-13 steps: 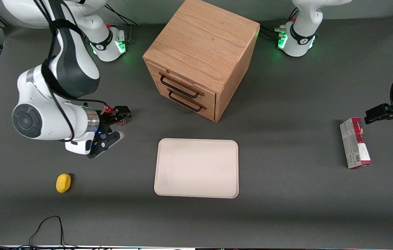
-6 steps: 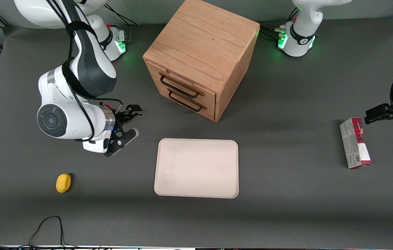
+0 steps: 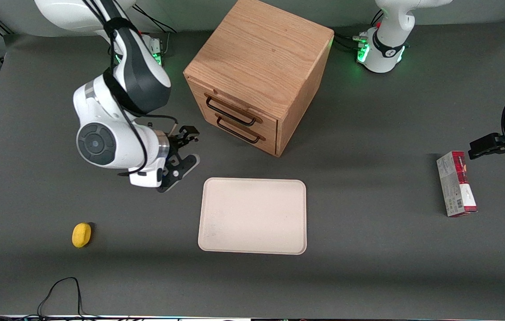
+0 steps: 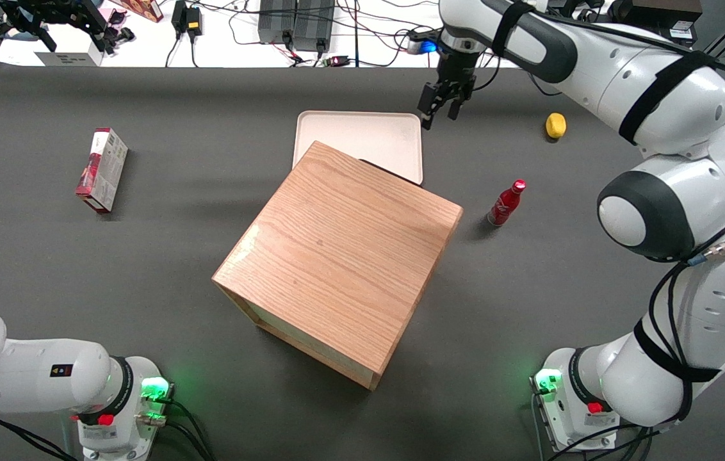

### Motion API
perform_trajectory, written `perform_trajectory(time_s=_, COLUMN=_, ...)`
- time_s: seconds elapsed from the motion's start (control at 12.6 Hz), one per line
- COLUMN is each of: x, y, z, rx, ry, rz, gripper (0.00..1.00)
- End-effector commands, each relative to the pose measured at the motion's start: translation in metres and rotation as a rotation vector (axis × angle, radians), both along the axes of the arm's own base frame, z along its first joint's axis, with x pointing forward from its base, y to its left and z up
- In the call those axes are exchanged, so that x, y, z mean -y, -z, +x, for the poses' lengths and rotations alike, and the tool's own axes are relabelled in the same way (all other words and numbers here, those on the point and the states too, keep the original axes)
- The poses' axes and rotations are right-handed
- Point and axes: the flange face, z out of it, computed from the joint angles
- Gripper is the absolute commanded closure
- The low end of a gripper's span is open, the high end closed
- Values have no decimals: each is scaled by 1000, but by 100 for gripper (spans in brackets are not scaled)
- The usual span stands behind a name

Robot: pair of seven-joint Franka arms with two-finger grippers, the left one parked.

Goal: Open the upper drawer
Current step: 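Swing the right gripper past the red bottle to the upper drawer handle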

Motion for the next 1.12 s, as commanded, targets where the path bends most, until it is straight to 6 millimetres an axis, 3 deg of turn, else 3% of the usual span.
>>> perform_trajectory(time_s=0.0, x=0, y=5, z=5, rx=-53, ry=40, rz=78, gripper=0)
perform_trajectory(time_s=0.16, x=-9, y=8, z=-1, rx=-70, ry=39, rz=75, gripper=0)
perform_trajectory(time_s=0.32, x=-11, y=23, z=-8, rx=-116, ry=30, rz=98, gripper=0)
perform_trajectory(time_s=0.8, x=-58, y=32, z=-41, rx=-163, ry=-63, rz=109, gripper=0)
perform_trajectory(time_s=1.04, x=-59, y=39, z=-48, rx=-191, ry=-75, rz=95, gripper=0)
